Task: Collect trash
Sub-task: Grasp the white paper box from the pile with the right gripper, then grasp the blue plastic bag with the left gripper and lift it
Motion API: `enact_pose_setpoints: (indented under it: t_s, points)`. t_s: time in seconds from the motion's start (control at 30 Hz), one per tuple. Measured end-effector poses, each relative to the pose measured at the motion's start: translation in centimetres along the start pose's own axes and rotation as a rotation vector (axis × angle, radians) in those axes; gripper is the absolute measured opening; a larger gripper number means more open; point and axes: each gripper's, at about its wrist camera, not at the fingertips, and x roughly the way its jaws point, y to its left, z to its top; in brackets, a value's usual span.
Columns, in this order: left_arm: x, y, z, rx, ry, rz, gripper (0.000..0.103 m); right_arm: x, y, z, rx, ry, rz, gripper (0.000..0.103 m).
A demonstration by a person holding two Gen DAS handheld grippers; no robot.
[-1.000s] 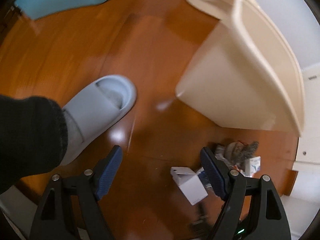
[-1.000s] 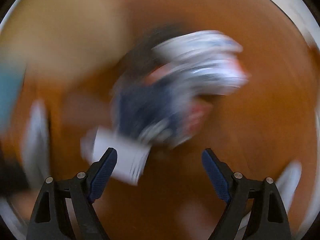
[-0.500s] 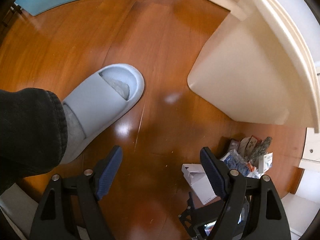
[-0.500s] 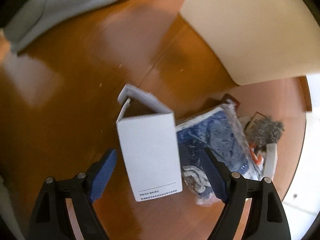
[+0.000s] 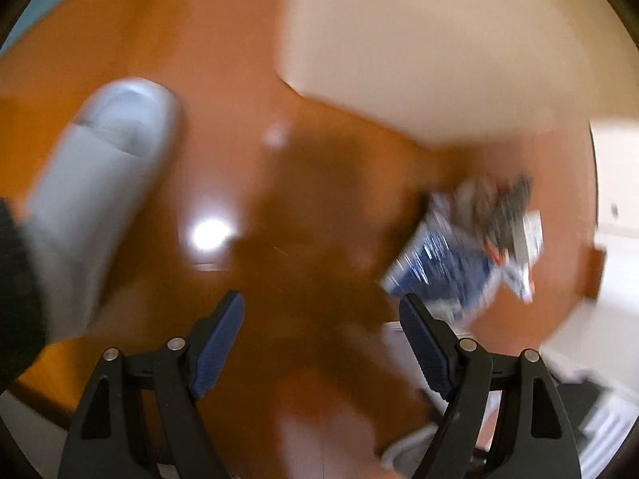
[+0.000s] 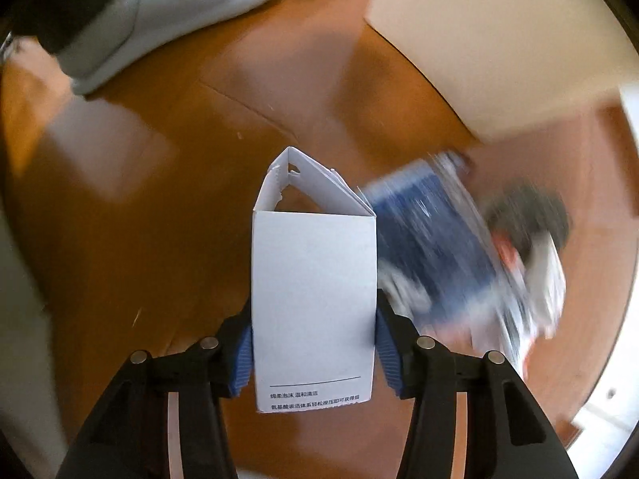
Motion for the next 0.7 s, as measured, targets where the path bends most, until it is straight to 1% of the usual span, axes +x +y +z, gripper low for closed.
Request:
enact_pose_setpoints:
  t_s: [0.07, 0.1, 0.13, 0.17, 0.2, 0.23, 0.3, 0.37, 0.43, 0.5, 0.53, 0.57, 0.6, 0.63, 0.67, 0.7]
  points:
    - [1.7, -2.3, -0.2, 0.103, 0.02, 0.023, 0.079, -2.0, -2.3, -2.6, 0.06, 0.017, 0.015, 0.054]
    - [2.6, -3.9, -0.3, 0.172, 0.022, 0.035, 0.079, -2.9, -3.9, -4.3, 0.128, 0.018, 0.013, 0.054]
    - [3.3, -5.0, -0.3, 0.218, 0.024, 0.047, 0.079, -3.2, -5.2, -5.5, 0.184, 0.008, 0.009, 0.054]
    - [3.9, -6.2, -0.3, 0.266, 0.022, 0.062, 0.079, -3.8, -7.0, -7.4, 0.289, -0.016, 0.007, 0.054]
    - [4.4, -7.0, -0.3, 0.294, 0.018, 0.074, 0.079, -3.9, -8.2, -8.5, 0.358, -0.027, 0.012, 0.054]
    - [5.0, -7.9, -0.1, 0.331, 0.008, 0.092, 0.079, -4.1, -10.4, -8.2, 0.4, -0.025, 0.013, 0.054]
    - [6.3, -9.4, 0.3, 0.392, -0.004, 0.123, 0.079, -4.1, -12.4, -9.8, 0.459, -0.029, -0.02, 0.054]
    - [7.5, -10.1, 1.0, 0.42, -0.006, 0.142, 0.079, -4.4, -14.5, -10.9, 0.509, -0.049, -0.005, 0.054]
    - [8.6, -10.3, 1.7, 0.427, 0.01, 0.143, 0.079, -4.4, -16.1, -11.1, 0.544, -0.081, 0.007, 0.054]
    - [9.9, -10.1, 2.2, 0.416, 0.043, 0.125, 0.079, -4.7, -16.2, -11.0, 0.573, -0.106, 0.023, 0.054]
    - [10.3, -10.1, 2.3, 0.412, 0.055, 0.104, 0.079, -4.8, -16.1, -10.8, 0.575, -0.118, 0.03, 0.054]
    - [10.4, -10.3, 2.3, 0.416, 0.055, 0.087, 0.079, -4.4, -16.2, -11.3, 0.57, -0.123, 0.033, 0.055]
    - [10.3, -10.6, 2.1, 0.428, 0.034, 0.082, 0.079, -4.2, -16.1, -11.0, 0.559, -0.124, 0.034, 0.055]
    - [10.1, -10.8, 2.0, 0.437, 0.02, 0.077, 0.074, -3.1, -16.5, -10.7, 0.551, -0.12, 0.035, 0.055]
    - [10.2, -11.1, 1.6, 0.446, 0.014, 0.062, 0.063, -2.9, -16.2, -10.5, 0.546, -0.114, 0.038, 0.055]
    - [10.3, -11.4, 1.4, 0.452, 0.027, 0.03, 0.058, -3.1, -15.9, -10.5, 0.544, -0.108, 0.043, 0.055]
